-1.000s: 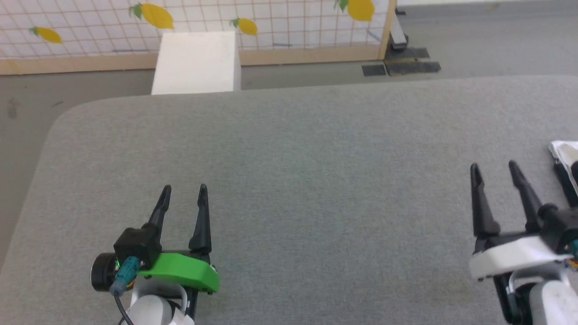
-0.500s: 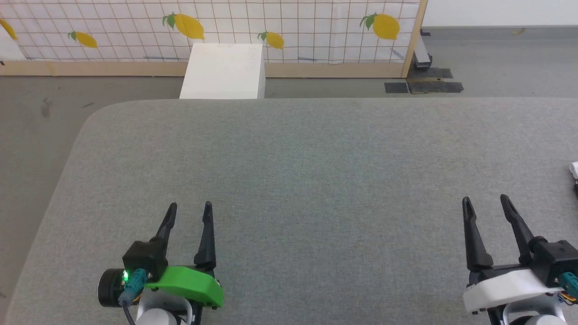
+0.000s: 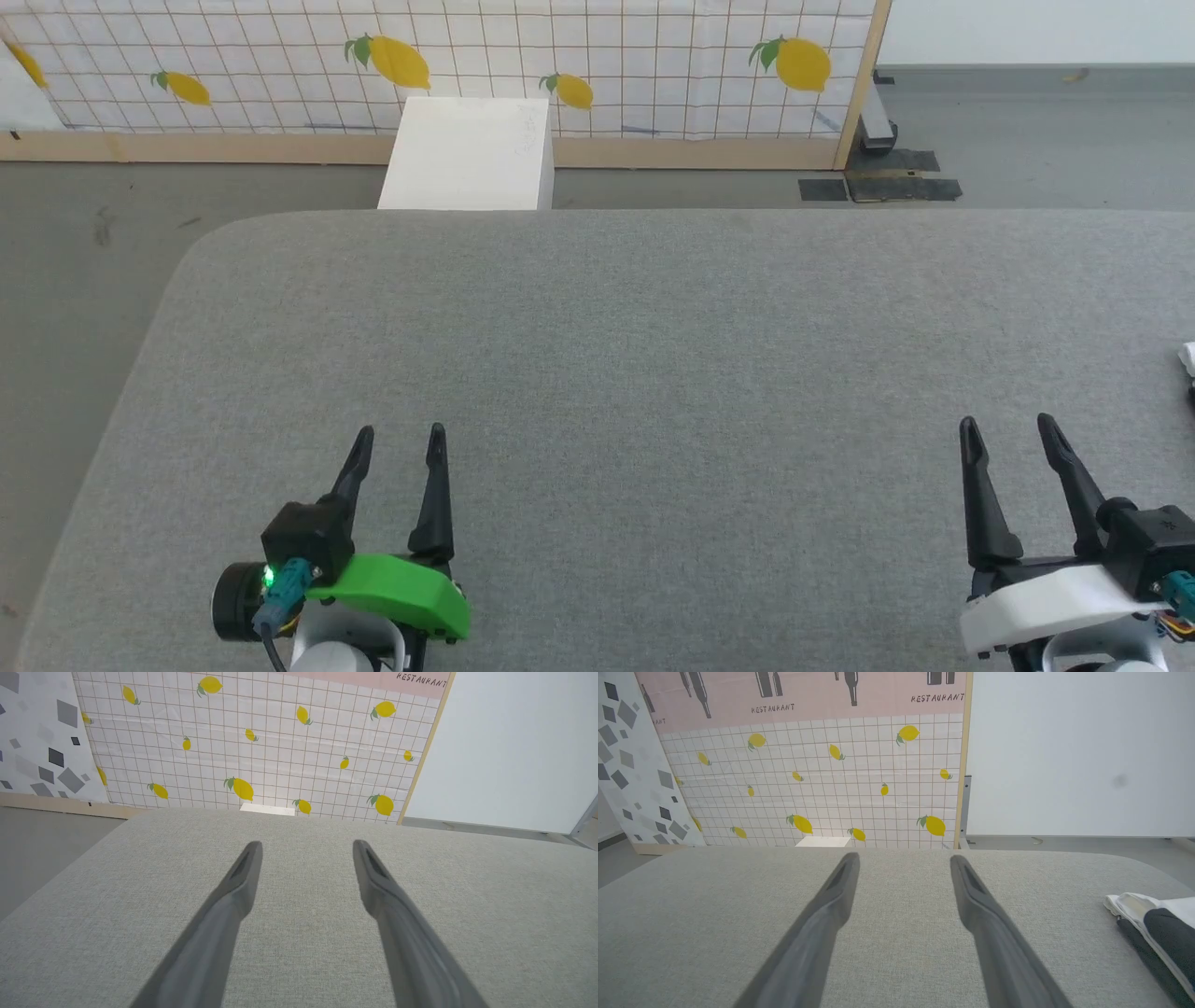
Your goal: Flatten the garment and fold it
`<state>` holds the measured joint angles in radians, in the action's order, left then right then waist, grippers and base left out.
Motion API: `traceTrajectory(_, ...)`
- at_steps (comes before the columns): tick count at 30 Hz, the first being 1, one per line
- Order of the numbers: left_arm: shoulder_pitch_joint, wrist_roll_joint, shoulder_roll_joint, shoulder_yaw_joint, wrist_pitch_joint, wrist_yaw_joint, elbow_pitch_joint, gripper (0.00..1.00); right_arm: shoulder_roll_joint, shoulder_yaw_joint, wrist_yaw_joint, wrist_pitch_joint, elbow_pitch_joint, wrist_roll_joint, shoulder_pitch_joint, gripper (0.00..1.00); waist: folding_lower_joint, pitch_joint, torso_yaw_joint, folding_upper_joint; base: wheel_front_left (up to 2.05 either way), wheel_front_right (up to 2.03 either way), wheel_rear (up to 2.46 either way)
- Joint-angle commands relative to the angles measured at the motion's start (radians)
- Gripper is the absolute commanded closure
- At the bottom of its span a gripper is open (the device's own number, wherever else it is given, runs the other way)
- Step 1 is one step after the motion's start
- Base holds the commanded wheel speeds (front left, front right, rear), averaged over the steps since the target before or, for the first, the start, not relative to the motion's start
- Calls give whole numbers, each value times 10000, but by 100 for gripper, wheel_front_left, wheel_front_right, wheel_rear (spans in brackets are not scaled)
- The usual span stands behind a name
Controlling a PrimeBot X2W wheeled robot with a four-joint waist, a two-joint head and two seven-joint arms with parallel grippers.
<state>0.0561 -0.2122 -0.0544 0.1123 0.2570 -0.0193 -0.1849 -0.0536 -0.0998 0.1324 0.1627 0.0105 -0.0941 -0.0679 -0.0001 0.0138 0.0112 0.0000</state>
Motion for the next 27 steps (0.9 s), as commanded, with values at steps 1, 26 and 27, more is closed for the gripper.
traceTrajectory(1, -135, -32, 40, 10, 47, 66, -32, 0, 32, 31, -17, -8, -38, -83, -130, 0, 1, -6, -3, 0, 0, 0, 0)
traceTrajectory(26, -51, 211, 2, -106, -260, 33, 171, 100, 0, 111, -2, -161, -40, 69, 70, 100, 1, -22, -14, 0, 0, 0, 0)
traceTrajectory(27, -60, 244, 3, -124, -301, 36, 201, 100, 0, 127, -2, -187, -41, 84, 81, 100, 1, -24, -16, 0, 0, 0, 0)
